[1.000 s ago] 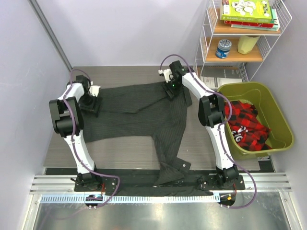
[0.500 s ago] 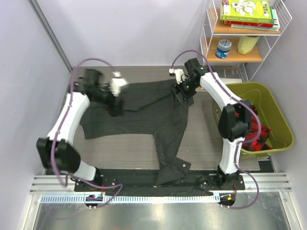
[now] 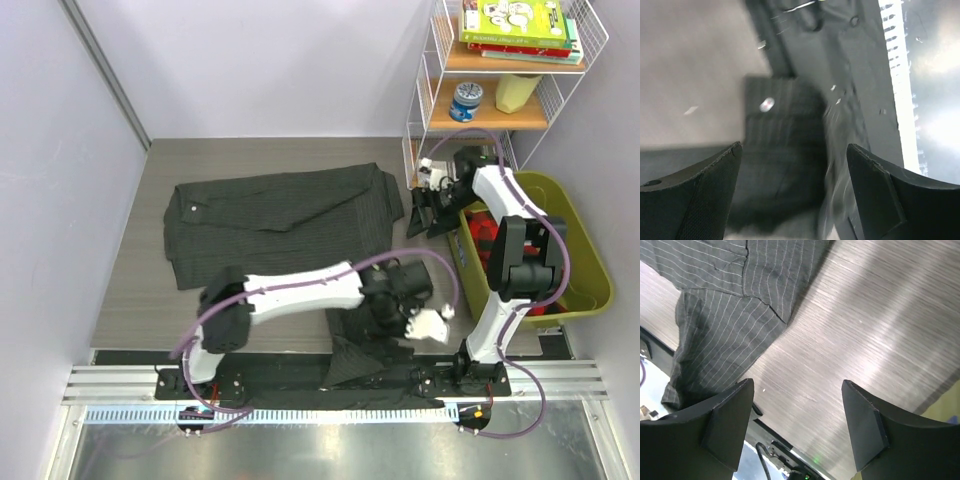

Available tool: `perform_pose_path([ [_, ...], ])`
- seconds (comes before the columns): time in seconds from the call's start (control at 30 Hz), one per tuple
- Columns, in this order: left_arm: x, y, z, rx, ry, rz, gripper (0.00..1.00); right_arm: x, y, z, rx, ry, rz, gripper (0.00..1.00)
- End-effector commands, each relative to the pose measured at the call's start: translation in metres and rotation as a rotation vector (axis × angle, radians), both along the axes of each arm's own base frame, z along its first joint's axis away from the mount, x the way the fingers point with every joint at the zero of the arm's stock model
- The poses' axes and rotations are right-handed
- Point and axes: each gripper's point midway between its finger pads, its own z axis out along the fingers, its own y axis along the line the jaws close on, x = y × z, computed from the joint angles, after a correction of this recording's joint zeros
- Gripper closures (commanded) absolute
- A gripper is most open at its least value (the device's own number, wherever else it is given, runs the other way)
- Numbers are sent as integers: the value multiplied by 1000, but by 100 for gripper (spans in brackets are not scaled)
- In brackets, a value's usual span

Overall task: Fold and stack the long sleeve shirts
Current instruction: Fold the shirt

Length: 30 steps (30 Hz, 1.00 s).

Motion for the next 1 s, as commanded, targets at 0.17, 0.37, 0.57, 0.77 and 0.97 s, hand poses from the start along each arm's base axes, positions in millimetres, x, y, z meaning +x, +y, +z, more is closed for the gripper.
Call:
perform_pose_path([
  [0.17, -13, -31, -63, 114, -160, 51, 17, -5, -13, 33, 56, -78, -30, 23],
  [0.37, -8, -8, -88, 176, -199, 61, 50, -8, -10, 35, 82, -79, -11, 23],
  [0.57, -11, -28, 41, -162, -47, 157, 100, -6, 3, 48, 127, -108, 17, 23],
  [0.77, 67, 22, 128, -558, 127, 481, 100, 6, 27, 65, 178, -144, 55, 23],
  [0.97, 169, 117, 76, -614, 192, 961, 100, 16, 65, 62, 205, -144, 92, 23],
])
